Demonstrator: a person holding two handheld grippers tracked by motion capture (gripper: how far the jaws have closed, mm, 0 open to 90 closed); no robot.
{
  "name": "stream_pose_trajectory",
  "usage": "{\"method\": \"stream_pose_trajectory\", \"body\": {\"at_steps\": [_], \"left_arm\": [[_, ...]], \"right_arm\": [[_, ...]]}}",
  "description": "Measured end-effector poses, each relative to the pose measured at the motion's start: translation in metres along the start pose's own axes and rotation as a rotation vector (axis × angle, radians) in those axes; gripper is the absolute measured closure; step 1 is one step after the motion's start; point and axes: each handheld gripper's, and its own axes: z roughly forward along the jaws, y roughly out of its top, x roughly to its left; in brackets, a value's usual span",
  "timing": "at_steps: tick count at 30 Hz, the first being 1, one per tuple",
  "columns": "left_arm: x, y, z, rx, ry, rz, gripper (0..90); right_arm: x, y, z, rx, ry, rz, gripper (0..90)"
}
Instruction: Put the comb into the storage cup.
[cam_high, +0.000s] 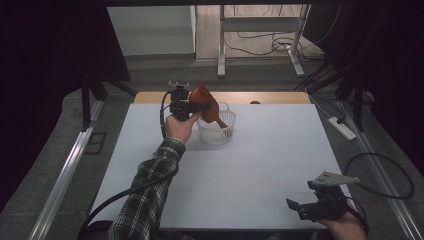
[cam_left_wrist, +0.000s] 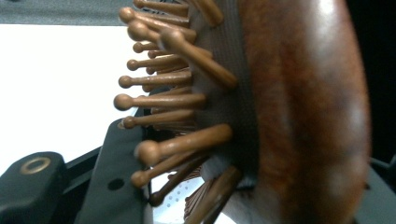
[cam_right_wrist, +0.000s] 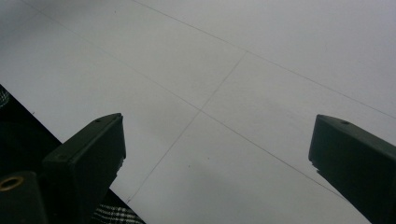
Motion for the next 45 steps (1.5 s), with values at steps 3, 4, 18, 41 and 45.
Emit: {"method": "stream_pose_trajectory", "body": {"at_steps": [3, 4, 18, 41, 45], "left_arm": [[0.001, -0.001, 0.0, -0.005, 0.0, -0.005, 55.5], [0.001, -0.002, 0.0, -0.007, 0.0, -0.003, 55.4], [0.003, -0.009, 0.002, 0.0, 0.017, 0.001, 54.8], [0.02, -0.02, 0.0, -0.016, 0.016, -0.069, 48.8], [0.023, -0.021, -0.001, -0.019, 0.018, -0.08, 46.7]], "right_arm": [[0.0, 0.0, 0.0, 0.0, 0.0, 0.001, 4.2], [0.0, 0.0, 0.0, 0.001, 0.001, 0.001, 4.3], [0.0, 0.0, 0.001, 0.006, 0.001, 0.002, 4.8], [0.0, 0.001, 0.002, 0.016, -0.006, 0.001, 5.4], [0.0, 0.001, 0.002, 0.017, -0.006, 0.001, 5.4]]}}
